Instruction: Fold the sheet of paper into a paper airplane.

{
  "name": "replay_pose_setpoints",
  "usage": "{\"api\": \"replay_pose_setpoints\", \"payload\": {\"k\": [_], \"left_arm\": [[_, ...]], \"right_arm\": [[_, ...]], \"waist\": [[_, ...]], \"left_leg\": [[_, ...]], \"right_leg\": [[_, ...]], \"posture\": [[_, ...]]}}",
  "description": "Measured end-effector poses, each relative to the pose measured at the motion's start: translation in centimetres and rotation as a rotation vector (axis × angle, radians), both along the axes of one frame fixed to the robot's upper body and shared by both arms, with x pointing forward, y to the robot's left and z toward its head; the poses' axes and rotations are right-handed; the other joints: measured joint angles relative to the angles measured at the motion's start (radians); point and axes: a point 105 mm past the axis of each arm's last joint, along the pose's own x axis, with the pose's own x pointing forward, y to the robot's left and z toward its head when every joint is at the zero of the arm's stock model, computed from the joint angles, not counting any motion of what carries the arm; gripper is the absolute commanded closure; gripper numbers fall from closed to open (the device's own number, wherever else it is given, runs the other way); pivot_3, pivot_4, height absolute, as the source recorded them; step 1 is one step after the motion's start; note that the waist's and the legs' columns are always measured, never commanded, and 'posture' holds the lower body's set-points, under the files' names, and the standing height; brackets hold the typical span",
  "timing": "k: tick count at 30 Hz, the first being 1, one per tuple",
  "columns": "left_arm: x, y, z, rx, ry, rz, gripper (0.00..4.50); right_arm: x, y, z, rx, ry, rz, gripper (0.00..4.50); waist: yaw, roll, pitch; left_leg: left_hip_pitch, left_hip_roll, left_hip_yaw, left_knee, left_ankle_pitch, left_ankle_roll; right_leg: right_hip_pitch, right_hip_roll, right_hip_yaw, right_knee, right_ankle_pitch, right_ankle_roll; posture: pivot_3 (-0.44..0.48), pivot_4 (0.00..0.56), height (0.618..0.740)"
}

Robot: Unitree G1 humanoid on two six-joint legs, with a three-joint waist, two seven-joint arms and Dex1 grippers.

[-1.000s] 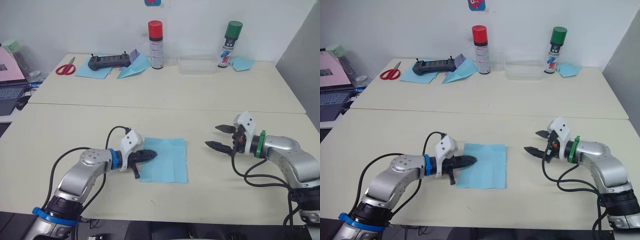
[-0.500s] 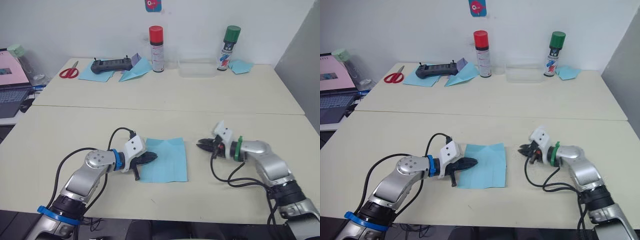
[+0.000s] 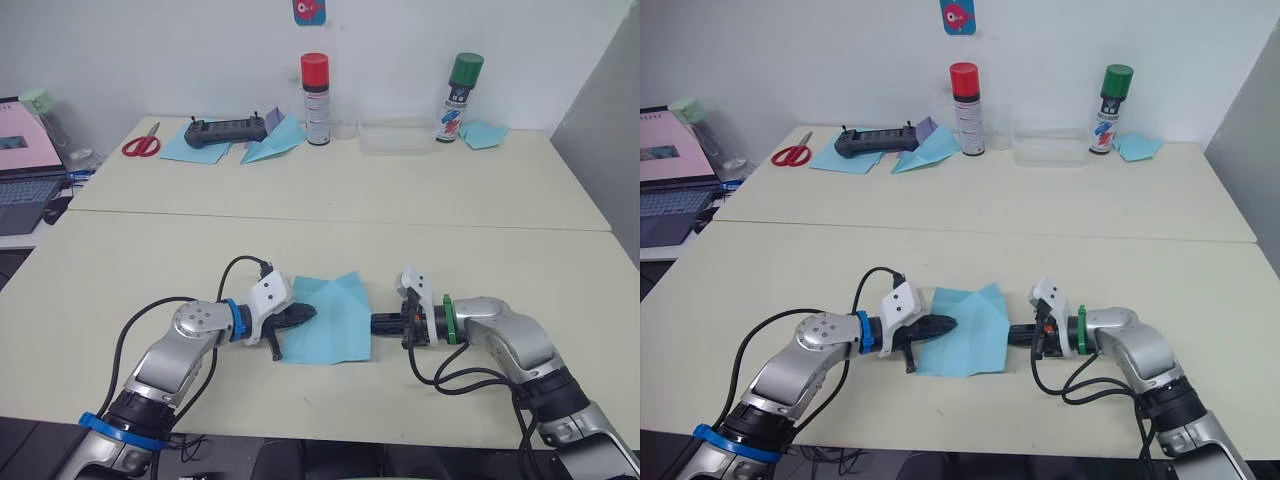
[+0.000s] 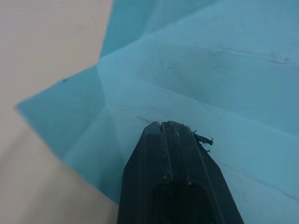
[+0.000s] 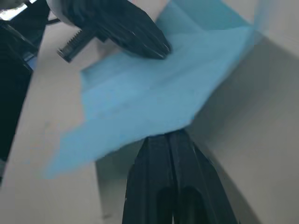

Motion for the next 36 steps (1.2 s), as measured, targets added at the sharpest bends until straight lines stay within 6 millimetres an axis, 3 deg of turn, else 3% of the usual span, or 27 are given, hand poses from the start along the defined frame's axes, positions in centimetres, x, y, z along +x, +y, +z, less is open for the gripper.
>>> {"api": "replay_pose_setpoints", "payload": {"k": [10, 21, 27, 36], "left_arm": [[0.1, 0.0, 0.1, 0.0, -0.002, -0.001, 4.5], [-0.2, 0.5, 0.4, 0.002, 0.037, 0.001, 4.5], [-0.5, 2.1, 0.7, 0.033, 0.063, 0.021, 4.5], [-1.0, 5.9, 2.6, 0.038, 0.128, 0.136, 4.5]], "right_arm": [[1.5, 3.0, 2.2, 0.122, -0.046, -0.058, 4.48], [2.8, 6.6, 0.0, 0.056, -0.109, -0.035, 4.48], [2.9, 7.7, -0.7, -0.008, -0.204, 0.017, 4.48], [2.8, 8.1, -0.9, -0.073, -0.287, 0.082, 4.48]], "waist": [[0.0, 0.0, 0.0], [-0.005, -0.001, 0.0], [-0.029, -0.001, 0.0], [-0.035, -0.003, 0.0]], "left_leg": [[0.0, 0.0, 0.0, -0.001, 0.0, 0.0], [-0.001, 0.001, 0.001, -0.004, 0.0, 0.0], [0.001, 0.002, 0.001, -0.011, 0.0, 0.0], [0.001, 0.003, 0.001, -0.018, 0.0, 0.0]], "right_leg": [[-0.002, 0.0, 0.0, -0.001, 0.0, 0.0], [-0.004, 0.0, 0.0, -0.001, -0.001, -0.001], [-0.005, 0.001, -0.001, -0.001, 0.0, 0.0], [-0.01, 0.002, -0.001, -0.001, -0.002, -0.002]], "posture": [[0.0, 0.15, 0.74], [0.0, 0.15, 0.74], [0.0, 0.15, 0.74], [0.0, 0.15, 0.74]]}}
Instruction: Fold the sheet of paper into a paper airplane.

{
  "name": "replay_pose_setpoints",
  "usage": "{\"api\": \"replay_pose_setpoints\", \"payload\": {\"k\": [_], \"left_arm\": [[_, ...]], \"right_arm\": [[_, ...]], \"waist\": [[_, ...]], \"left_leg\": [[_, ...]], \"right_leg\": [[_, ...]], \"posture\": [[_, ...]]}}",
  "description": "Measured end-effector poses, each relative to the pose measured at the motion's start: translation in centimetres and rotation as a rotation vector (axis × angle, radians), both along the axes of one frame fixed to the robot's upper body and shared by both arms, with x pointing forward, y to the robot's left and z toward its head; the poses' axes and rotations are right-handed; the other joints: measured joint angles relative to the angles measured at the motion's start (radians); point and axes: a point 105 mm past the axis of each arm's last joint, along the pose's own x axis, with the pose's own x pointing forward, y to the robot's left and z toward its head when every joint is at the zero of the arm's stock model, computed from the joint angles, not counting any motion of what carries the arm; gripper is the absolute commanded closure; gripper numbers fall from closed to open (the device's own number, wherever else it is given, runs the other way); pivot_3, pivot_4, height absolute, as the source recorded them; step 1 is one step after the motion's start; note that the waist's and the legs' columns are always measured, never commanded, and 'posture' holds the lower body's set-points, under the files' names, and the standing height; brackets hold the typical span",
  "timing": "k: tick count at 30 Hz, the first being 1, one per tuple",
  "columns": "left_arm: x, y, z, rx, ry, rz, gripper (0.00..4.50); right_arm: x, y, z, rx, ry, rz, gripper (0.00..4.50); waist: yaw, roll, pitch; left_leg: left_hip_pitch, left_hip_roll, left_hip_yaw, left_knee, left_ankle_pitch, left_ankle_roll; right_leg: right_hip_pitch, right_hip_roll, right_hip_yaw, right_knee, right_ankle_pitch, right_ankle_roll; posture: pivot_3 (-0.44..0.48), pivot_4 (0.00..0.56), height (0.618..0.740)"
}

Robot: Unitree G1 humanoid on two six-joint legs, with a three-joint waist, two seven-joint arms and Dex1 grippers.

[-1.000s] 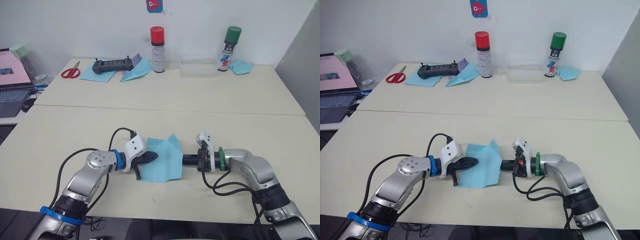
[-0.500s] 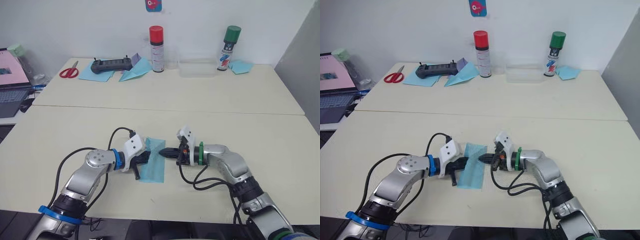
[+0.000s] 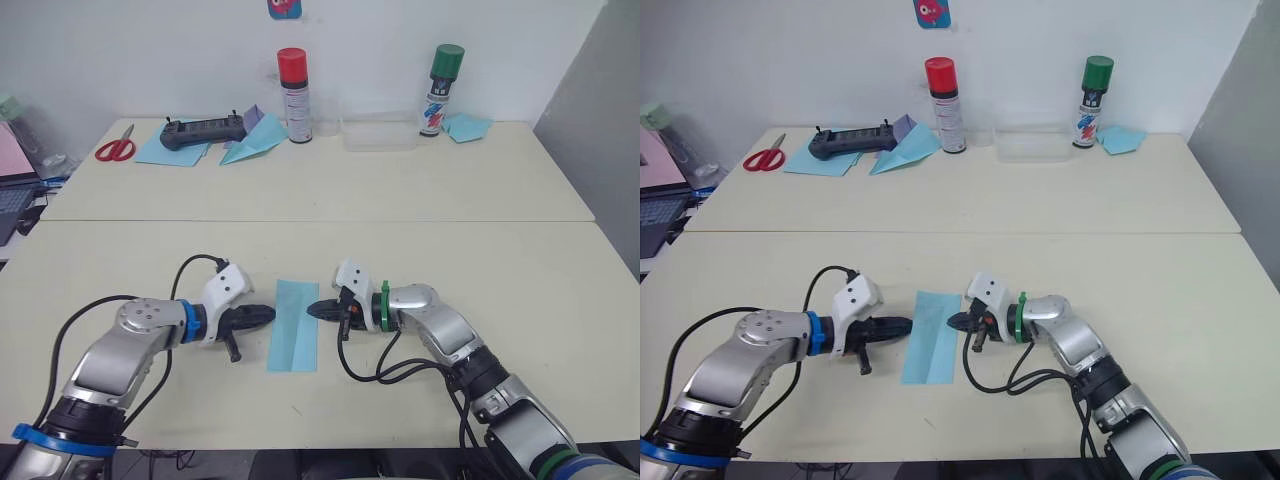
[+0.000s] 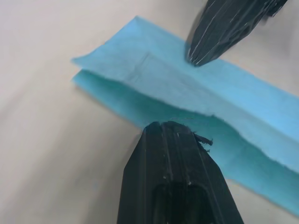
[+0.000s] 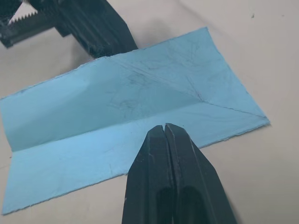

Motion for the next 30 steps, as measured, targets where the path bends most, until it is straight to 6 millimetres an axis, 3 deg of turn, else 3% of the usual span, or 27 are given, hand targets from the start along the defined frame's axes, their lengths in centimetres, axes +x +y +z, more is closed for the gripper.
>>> {"api": "replay_pose_setpoints", "payload": {"k": [3, 6, 8, 12, 16, 27, 30], "left_arm": [[0.5, -0.2, 2.5, -0.079, -0.035, 0.017, 4.5], [0.7, -1.9, 5.8, -0.175, -0.093, -0.035, 4.5], [0.5, -2.9, 6.4, -0.2, -0.101, -0.065, 4.5], [0.0, -3.6, 4.0, -0.17, -0.033, -0.078, 4.5], [-1.2, -2.9, -1.2, -0.059, 0.074, -0.077, 4.5], [-0.5, -2.8, -1.9, -0.007, -0.063, -0.132, 4.5], [-0.4, -2.7, -2.0, -0.002, -0.072, -0.136, 4.5]], "right_arm": [[0.1, 0.0, 0.0, -0.003, -0.015, 0.002, 4.48], [0.2, 0.1, 0.0, -0.002, -0.022, 0.002, 4.48], [0.2, 0.2, 0.0, -0.002, -0.025, 0.005, 4.48], [0.2, 0.2, 0.0, -0.002, -0.026, 0.005, 4.48], [0.4, 0.0, 0.1, -0.002, -0.028, -0.003, 4.48], [1.2, -0.1, 0.2, 0.053, -0.015, -0.074, 4.48], [2.4, 0.2, 0.1, 0.018, -0.056, -0.107, 4.48]], "waist": [[0.001, -0.002, 0.0], [0.001, -0.004, 0.0], [0.0, -0.004, 0.0], [0.0, -0.004, 0.0], [0.003, -0.005, 0.0], [0.008, -0.005, -0.001], [0.007, -0.005, -0.002]], "left_leg": [[0.0, 0.0, 0.0, 0.0, 0.0, 0.0], [0.0, 0.0, 0.001, 0.0, 0.0, 0.0], [0.0, 0.0, 0.001, 0.0, 0.0, 0.0], [0.001, 0.0, 0.0, 0.0, 0.0, 0.0], [0.0, 0.0, 0.0, 0.0, 0.0, 0.0], [0.001, -0.001, 0.001, 0.0, 0.0, -0.001], [0.002, -0.001, 0.001, 0.0, 0.0, 0.0]], "right_leg": [[0.0, 0.0, 0.0, 0.0, 0.0, 0.0], [0.0, 0.0, 0.001, 0.0, 0.0, 0.0], [0.0, 0.0, 0.001, 0.0, 0.0, 0.0], [0.0, 0.0, 0.001, 0.0, 0.0, 0.0], [-0.001, 0.0, 0.001, 0.0, -0.001, -0.002], [0.0, -0.002, 0.001, -0.001, -0.003, -0.005], [0.0, -0.002, 0.001, -0.001, -0.003, -0.005]], "posture": [[0.0, 0.15, 0.74], [0.0, 0.15, 0.74], [0.0, 0.15, 0.74], [0.0, 0.15, 0.74], [0.0, 0.15, 0.74], [0.0, 0.15, 0.74], [0.0, 0.15, 0.74]]}}
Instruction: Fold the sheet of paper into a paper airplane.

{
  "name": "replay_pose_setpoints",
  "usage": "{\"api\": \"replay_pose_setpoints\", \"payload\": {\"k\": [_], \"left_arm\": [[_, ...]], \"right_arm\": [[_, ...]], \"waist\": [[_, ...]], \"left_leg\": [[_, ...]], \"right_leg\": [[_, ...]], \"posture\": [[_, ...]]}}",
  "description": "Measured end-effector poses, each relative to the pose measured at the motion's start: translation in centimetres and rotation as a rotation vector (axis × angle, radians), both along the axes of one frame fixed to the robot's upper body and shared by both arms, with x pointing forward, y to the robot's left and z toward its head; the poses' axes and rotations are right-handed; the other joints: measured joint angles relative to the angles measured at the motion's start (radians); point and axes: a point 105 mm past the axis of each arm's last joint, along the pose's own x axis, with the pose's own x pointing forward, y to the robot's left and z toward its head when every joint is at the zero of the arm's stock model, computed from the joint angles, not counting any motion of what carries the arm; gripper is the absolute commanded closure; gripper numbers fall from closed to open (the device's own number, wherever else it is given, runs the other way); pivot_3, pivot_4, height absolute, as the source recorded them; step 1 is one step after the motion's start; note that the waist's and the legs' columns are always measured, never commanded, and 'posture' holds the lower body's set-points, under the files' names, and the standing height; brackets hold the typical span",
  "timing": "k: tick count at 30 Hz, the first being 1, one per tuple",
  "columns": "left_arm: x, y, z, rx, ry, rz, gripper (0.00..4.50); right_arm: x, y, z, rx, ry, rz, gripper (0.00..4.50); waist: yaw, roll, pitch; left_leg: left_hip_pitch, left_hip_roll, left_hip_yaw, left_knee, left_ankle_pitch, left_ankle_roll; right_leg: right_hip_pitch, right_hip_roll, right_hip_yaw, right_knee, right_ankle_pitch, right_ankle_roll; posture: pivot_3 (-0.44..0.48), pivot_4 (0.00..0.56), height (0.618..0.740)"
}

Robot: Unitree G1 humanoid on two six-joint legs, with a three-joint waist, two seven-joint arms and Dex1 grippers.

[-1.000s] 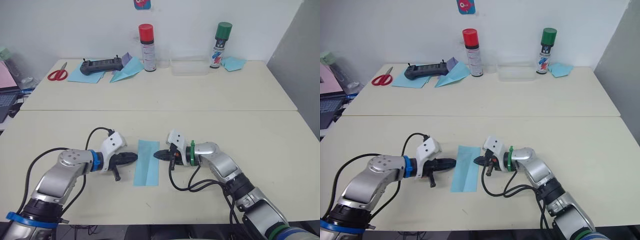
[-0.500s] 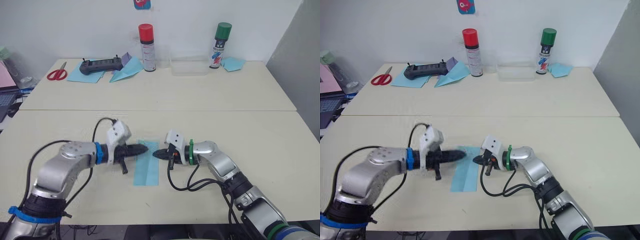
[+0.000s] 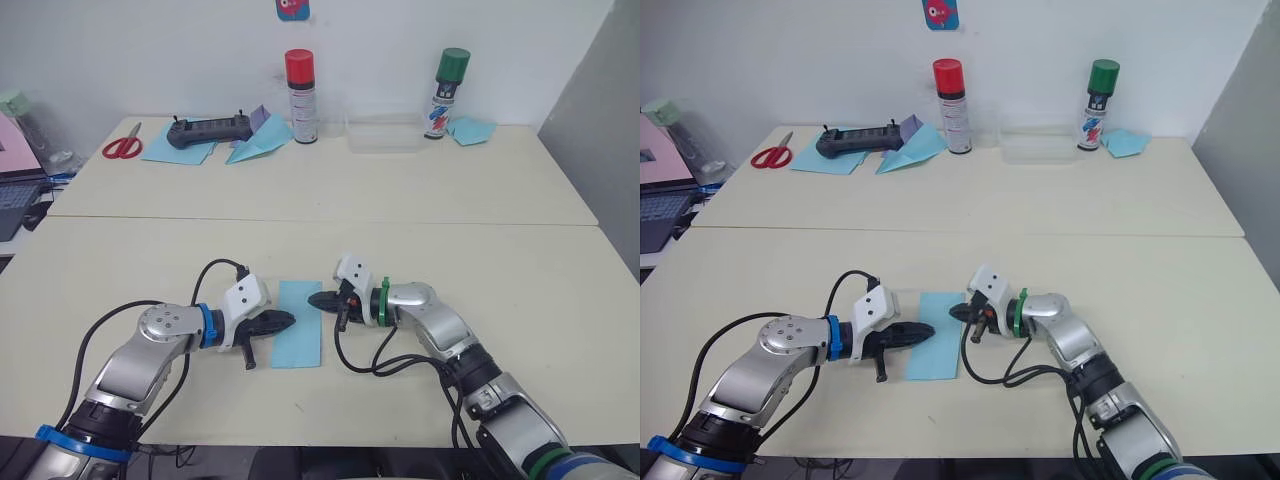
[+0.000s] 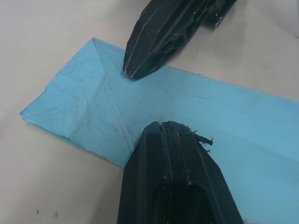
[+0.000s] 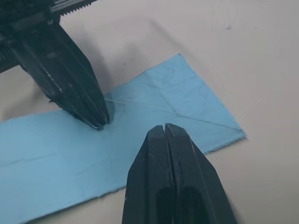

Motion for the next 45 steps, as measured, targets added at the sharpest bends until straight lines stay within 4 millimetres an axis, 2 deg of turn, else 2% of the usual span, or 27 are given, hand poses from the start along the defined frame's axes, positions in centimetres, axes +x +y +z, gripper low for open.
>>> {"api": "replay_pose_setpoints", "payload": {"k": [4, 10, 12, 16, 22, 26, 33, 41, 45], "left_arm": [[0.1, 0.0, -0.1, 0.0, -0.005, -0.001, 4.5], [0.1, -0.2, -0.3, -0.007, -0.003, -0.003, 4.5], [0.1, -0.3, -0.2, -0.007, -0.004, -0.008, 4.5], [0.0, -0.4, 0.0, -0.011, -0.004, -0.027, 4.5], [0.2, -0.3, 0.1, -0.009, -0.006, -0.024, 4.5], [0.2, -0.5, 0.1, -0.008, -0.006, -0.029, 4.5], [0.3, -0.5, 0.1, -0.002, -0.006, -0.033, 4.5], [0.1, -0.4, 0.0, -0.003, -0.004, -0.026, 4.5], [-0.1, -0.4, -0.1, -0.003, 0.002, -0.019, 4.5]], "right_arm": [[2.8, -1.0, 0.3, -0.039, -0.097, -0.121, 4.48], [3.3, -1.5, 0.1, -0.017, -0.126, -0.142, 4.48], [3.2, -2.0, 0.4, 0.05, -0.101, -0.167, 4.48], [1.9, -3.5, 0.9, 0.111, -0.077, -0.119, 4.48], [-0.7, -2.6, 1.7, 0.13, -0.049, 0.027, 4.48], [-2.4, -1.7, 0.1, 0.051, -0.019, 0.106, 4.48], [-3.8, -1.8, -0.4, -0.044, -0.004, 0.209, 4.48], [-8.2, -2.8, -1.0, -0.096, 0.231, 0.399, 4.48], [-9.5, -2.9, -1.1, -0.108, 0.339, 0.451, 4.48]], "waist": [[0.0, 0.0, -0.001], [0.001, 0.001, -0.005], [0.004, 0.001, -0.005], [0.006, 0.003, -0.004], [0.005, 0.006, -0.002], [0.006, 0.006, -0.002], [0.006, 0.005, -0.002], [0.006, 0.005, -0.004], [0.006, -0.001, -0.009]], "left_leg": [[0.002, 0.0, 0.0, 0.0, 0.0, 0.0], [0.002, -0.001, 0.0, 0.0, 0.0, 0.0], [0.001, -0.001, 0.0, 0.0, 0.0, 0.0], [-0.005, -0.002, 0.0, -0.001, 0.0, 0.0], [-0.004, 0.0, -0.001, -0.004, 0.0, 0.0], [-0.004, -0.001, 0.0, -0.004, 0.0, 0.0], [-0.004, -0.001, 0.0, -0.004, 0.0, 0.0], [-0.003, -0.001, 0.0, -0.005, -0.001, 0.0], [-0.002, -0.001, -0.001, -0.007, -0.001, 0.0]], "right_leg": [[0.0, -0.001, 0.0, -0.002, 0.0, 0.0], [0.004, -0.001, 0.0, -0.007, 0.001, 0.001], [0.005, -0.002, -0.001, -0.009, 0.001, 0.001], [0.006, -0.002, -0.001, -0.013, 0.005, 0.008], [0.005, -0.001, -0.002, -0.013, 0.004, 0.007], [0.005, -0.002, -0.001, -0.014, 0.001, 0.003], [0.006, -0.002, -0.002, -0.014, 0.001, 0.002], [0.006, -0.002, -0.002, -0.014, 0.0, 0.003], [0.006, -0.002, -0.003, -0.014, -0.002, 0.0]], "posture": [[0.0, 0.15, 0.74], [0.0, 0.15, 0.74], [0.0, 0.15, 0.74], [0.0, 0.15, 0.74], [0.0, 0.15, 0.74], [0.0, 0.15, 0.74], [0.0, 0.15, 0.74], [0.0, 0.15, 0.74], [0.0, 0.15, 0.74]]}}
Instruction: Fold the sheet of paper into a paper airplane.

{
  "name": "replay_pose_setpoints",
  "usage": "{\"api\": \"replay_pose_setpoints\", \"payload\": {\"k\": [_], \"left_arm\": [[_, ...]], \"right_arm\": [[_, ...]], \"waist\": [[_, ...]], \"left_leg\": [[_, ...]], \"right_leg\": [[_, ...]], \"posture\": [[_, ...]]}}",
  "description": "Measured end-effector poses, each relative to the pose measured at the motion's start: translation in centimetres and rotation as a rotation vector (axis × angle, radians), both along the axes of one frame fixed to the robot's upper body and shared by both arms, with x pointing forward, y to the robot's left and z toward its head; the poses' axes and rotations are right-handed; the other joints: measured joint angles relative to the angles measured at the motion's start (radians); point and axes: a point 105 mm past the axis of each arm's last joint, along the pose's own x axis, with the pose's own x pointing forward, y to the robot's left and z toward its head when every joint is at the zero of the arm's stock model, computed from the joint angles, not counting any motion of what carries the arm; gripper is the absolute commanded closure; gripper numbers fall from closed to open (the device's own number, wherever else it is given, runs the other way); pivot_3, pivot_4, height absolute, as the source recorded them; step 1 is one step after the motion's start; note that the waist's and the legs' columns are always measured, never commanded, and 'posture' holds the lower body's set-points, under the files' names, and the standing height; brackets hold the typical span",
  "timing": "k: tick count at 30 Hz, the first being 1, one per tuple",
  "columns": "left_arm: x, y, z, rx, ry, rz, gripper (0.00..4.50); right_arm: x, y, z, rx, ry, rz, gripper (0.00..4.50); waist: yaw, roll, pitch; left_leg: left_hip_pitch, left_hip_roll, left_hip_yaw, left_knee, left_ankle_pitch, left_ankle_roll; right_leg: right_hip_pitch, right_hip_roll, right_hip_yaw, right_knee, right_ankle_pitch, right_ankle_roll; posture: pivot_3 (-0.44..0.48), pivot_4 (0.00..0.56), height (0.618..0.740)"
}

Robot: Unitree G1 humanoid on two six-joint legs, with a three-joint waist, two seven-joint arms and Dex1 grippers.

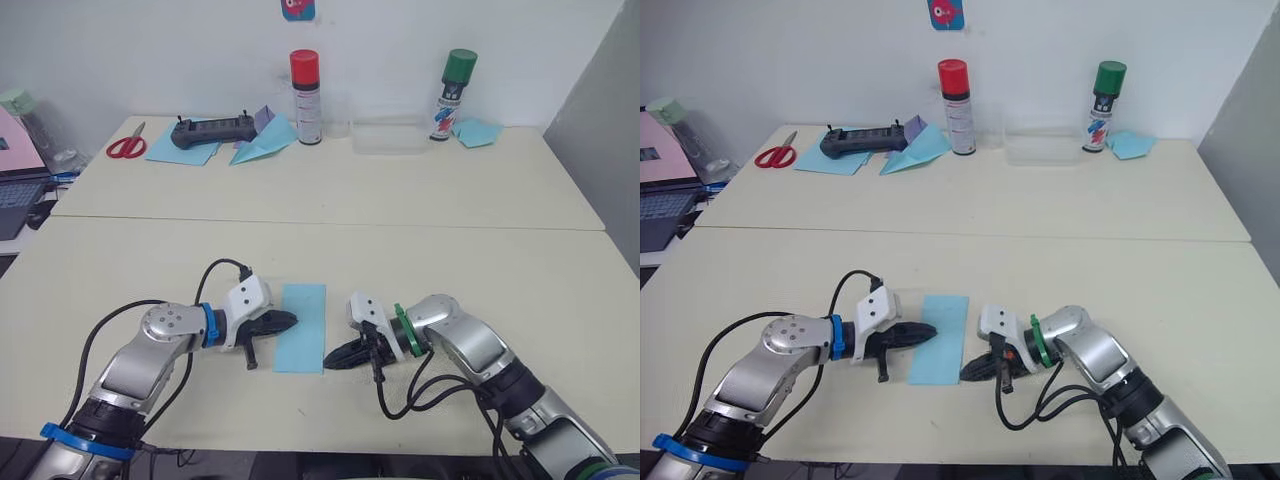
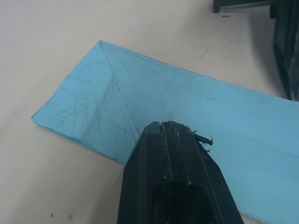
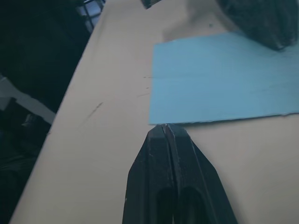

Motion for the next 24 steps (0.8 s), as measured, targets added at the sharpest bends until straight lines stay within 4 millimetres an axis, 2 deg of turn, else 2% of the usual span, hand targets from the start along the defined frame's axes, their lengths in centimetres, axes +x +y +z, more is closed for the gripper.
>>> {"api": "replay_pose_setpoints", "payload": {"k": [6, 9, 12, 16, 19, 21, 24], "left_arm": [[-0.1, -0.1, 0.0, 0.0, 0.004, -0.003, 4.5], [-0.1, -0.2, 0.1, 0.0, -0.001, -0.003, 4.5], [0.0, -0.2, 0.2, -0.003, -0.004, 0.001, 4.5], [0.5, -0.4, 0.1, -0.041, 0.004, 0.031, 4.5], [1.0, -0.8, 0.4, -0.081, 0.022, 0.047, 4.5], [1.5, -0.2, 0.9, -0.098, 0.034, 0.081, 4.5], [2.7, 2.0, 2.6, -0.094, 0.012, 0.15, 4.5]], "right_arm": [[-0.4, -0.2, 0.5, -0.01, 0.041, 0.047, 4.48], [0.4, -0.8, 0.9, -0.001, 0.004, 0.036, 4.48], [2.7, -1.2, 1.6, 0.033, -0.052, -0.089, 4.48], [4.6, 0.5, 2.4, 0.107, -0.147, -0.183, 4.48], [5.1, 1.9, 1.5, 0.1, -0.179, -0.215, 4.48], [5.2, 2.0, 1.2, 0.082, -0.216, -0.201, 4.48], [5.1, 2.3, 1.1, 0.061, -0.288, -0.161, 4.48]], "waist": [[0.001, -0.003, -0.004], [0.003, -0.003, -0.002], [0.003, -0.002, 0.001], [0.004, -0.001, 0.002], [0.007, -0.001, 0.003], [0.009, -0.001, 0.005], [0.007, -0.003, 0.006]], "left_leg": [[0.0, 0.0, 0.0, -0.003, -0.001, -0.001], [-0.001, 0.0, 0.0, -0.003, -0.001, -0.001], [-0.001, -0.001, 0.0, -0.003, -0.001, -0.001], [0.0, -0.001, -0.001, -0.003, -0.001, -0.001], [-0.002, -0.001, 0.0, -0.003, -0.001, -0.001], [-0.002, -0.001, 0.0, -0.003, -0.001, -0.001], [-0.002, 0.0, -0.001, -0.004, -0.001, -0.001]], "right_leg": [[0.0, 0.0, -0.001, -0.001, -0.002, 0.0], [0.0, 0.0, -0.001, -0.001, 0.001, 0.005], [0.0, 0.0, 0.0, -0.001, 0.001, 0.006], [0.0, 0.0, -0.001, 0.0, 0.002, 0.007], [-0.001, 0.0, -0.001, 0.0, 0.002, 0.008], [-0.002, 0.0, -0.001, 0.0, 0.002, 0.008], [-0.003, 0.001, -0.002, 0.0, 0.002, 0.008]], "posture": [[0.0, 0.15, 0.74], [0.0, 0.15, 0.74], [0.0, 0.15, 0.74], [0.0, 0.15, 0.74], [0.0, 0.15, 0.74], [0.0, 0.15, 0.74], [0.0, 0.15, 0.74]]}}
